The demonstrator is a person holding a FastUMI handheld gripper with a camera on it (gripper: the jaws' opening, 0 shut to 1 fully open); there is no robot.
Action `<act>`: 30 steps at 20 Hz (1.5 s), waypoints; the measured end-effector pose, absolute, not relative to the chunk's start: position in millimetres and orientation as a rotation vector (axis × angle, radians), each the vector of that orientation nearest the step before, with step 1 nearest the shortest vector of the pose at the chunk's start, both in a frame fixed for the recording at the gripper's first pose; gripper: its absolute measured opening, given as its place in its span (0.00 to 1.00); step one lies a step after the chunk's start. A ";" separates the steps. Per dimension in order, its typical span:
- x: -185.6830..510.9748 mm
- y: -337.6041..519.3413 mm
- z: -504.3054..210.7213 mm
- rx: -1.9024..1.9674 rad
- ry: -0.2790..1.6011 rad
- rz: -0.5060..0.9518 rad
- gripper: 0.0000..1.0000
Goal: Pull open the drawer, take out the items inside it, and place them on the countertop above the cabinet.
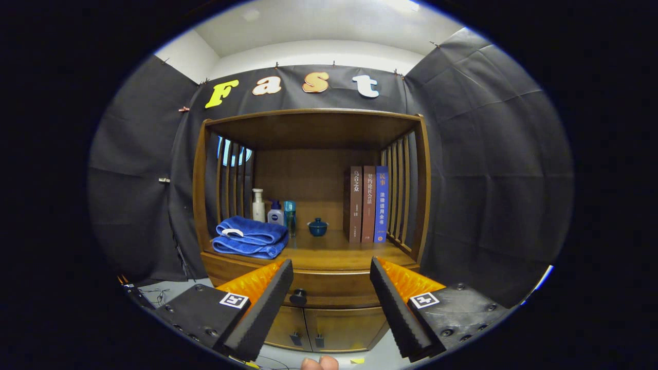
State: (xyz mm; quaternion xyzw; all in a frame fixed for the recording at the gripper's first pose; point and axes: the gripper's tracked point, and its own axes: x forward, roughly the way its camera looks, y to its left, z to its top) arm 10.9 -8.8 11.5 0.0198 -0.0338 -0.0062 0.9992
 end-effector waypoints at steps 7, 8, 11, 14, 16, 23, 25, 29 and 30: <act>63.7 -20.9 -24.8 0.066 -0.031 -0.083 0.98; 70.1 -22.8 -33.3 0.062 -0.021 -0.089 0.98; 86.9 -25.4 -60.2 0.041 -0.001 -0.095 0.98; 101.0 -26.6 -85.3 0.079 -0.003 -0.096 0.98; 112.0 -16.9 -106.8 0.085 0.000 -0.080 0.99; 131.5 39.1 -156.2 -0.016 0.072 0.038 0.99; 132.9 37.1 -154.1 -0.016 0.052 0.016 0.97; 122.4 50.5 -164.8 0.083 0.066 0.034 0.98; 124.3 57.2 -170.2 0.087 0.079 0.042 0.97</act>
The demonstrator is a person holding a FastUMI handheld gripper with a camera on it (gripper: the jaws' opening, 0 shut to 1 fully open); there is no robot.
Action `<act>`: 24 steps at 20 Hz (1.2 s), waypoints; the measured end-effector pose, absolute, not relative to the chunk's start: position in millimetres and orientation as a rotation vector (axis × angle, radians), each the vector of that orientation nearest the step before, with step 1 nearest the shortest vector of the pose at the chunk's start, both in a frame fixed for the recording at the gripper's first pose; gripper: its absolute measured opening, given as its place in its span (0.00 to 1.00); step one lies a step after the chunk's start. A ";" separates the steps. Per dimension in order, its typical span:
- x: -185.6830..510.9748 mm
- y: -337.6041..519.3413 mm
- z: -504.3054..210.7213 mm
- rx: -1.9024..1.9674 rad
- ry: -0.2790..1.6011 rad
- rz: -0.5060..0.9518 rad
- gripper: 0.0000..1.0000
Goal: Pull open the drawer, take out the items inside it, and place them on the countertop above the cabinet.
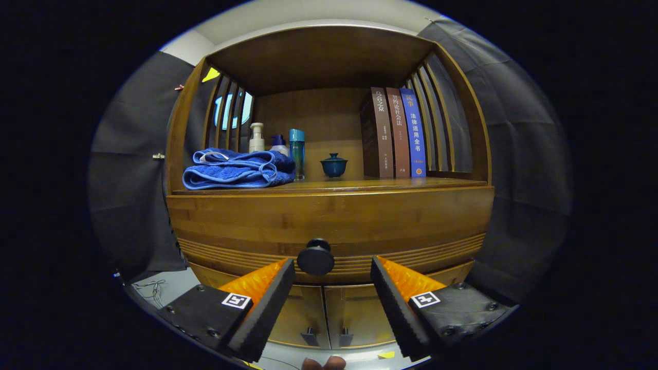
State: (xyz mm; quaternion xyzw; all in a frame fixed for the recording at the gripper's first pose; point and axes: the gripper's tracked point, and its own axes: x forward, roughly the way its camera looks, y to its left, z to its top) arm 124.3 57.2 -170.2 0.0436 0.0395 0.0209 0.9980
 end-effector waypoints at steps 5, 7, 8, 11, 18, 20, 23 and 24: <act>146.6 70.1 -165.6 0.043 0.092 0.054 0.97; 151.3 72.1 -168.3 0.033 0.107 0.059 0.96; 153.5 72.3 -168.9 0.032 0.113 0.058 0.85; 156.4 69.7 -171.5 0.065 0.120 0.046 0.53; 143.5 68.7 -171.9 0.049 0.138 0.052 0.37; 129.9 67.7 -171.6 0.031 0.142 0.050 0.37; 101.1 66.9 -171.8 0.019 0.149 0.052 0.37; 91.3 67.2 -171.8 0.008 0.153 0.054 0.37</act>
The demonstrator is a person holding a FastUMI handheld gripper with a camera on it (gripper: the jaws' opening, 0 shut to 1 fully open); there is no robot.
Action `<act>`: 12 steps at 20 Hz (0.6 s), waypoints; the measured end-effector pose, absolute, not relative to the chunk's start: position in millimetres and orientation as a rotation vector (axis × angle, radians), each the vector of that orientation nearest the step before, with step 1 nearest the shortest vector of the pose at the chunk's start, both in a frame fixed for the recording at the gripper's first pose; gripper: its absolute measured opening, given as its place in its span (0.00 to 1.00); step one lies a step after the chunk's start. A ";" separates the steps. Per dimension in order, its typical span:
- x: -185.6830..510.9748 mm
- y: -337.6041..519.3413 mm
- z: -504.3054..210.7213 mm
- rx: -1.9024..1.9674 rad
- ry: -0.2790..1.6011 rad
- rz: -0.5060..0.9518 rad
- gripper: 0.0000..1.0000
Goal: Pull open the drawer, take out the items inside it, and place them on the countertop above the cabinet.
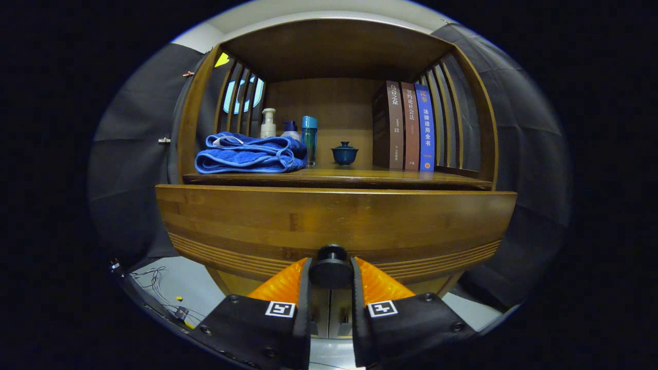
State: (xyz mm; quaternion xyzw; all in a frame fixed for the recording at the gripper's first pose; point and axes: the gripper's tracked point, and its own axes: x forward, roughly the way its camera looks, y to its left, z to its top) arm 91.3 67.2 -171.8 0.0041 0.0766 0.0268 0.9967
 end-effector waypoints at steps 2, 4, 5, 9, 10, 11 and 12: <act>71.7 66.5 -172.0 -0.020 0.160 0.053 0.37; 52.5 67.2 -172.6 -0.020 0.166 0.051 0.37; 43.7 67.3 -172.8 -0.021 0.171 0.049 0.37; 14.7 68.1 -173.9 -0.013 0.183 0.046 0.37; 8.8 67.7 -174.9 -0.004 0.186 0.044 0.37; 3.3 68.2 -176.7 0.002 0.189 0.043 0.37; -0.9 68.6 -180.3 0.000 0.198 0.042 0.36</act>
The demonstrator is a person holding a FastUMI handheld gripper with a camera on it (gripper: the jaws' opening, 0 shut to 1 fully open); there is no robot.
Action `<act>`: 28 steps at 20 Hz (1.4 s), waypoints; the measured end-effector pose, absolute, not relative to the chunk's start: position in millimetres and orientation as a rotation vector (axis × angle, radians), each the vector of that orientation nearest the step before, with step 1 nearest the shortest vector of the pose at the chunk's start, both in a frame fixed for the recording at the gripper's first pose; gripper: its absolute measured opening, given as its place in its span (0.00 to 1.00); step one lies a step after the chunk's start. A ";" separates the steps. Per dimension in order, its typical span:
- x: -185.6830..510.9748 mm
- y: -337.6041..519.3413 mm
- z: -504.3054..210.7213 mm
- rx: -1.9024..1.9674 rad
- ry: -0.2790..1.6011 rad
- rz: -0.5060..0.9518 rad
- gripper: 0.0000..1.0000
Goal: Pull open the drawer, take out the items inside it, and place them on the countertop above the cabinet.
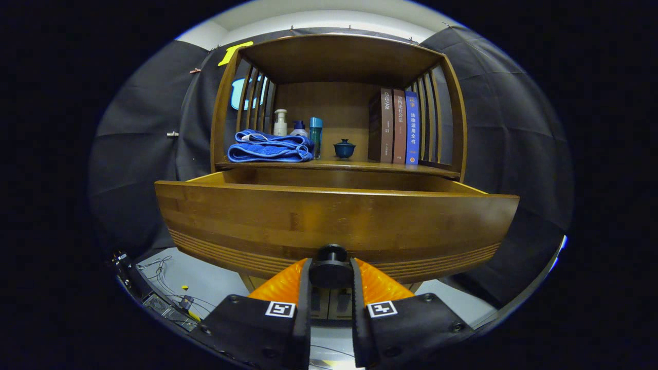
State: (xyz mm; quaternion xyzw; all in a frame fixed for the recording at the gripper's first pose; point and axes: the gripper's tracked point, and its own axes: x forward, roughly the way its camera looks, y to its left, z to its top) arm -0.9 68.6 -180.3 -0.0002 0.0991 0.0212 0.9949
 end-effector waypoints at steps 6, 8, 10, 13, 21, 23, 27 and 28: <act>-14.9 69.6 -181.7 -0.012 0.214 0.035 0.37; -16.8 70.3 -181.9 -0.001 0.215 0.032 0.37; -17.7 70.0 -183.2 0.001 0.230 0.022 0.37; -25.0 83.1 -184.2 0.018 0.255 0.063 0.67; -49.3 66.1 -114.8 0.042 0.252 -0.042 0.98; -44.3 60.0 -88.3 0.028 0.283 -0.084 0.98; -18.6 49.7 -42.3 0.005 0.389 -0.159 0.98; -8.7 50.7 -32.8 0.016 0.394 -0.160 0.99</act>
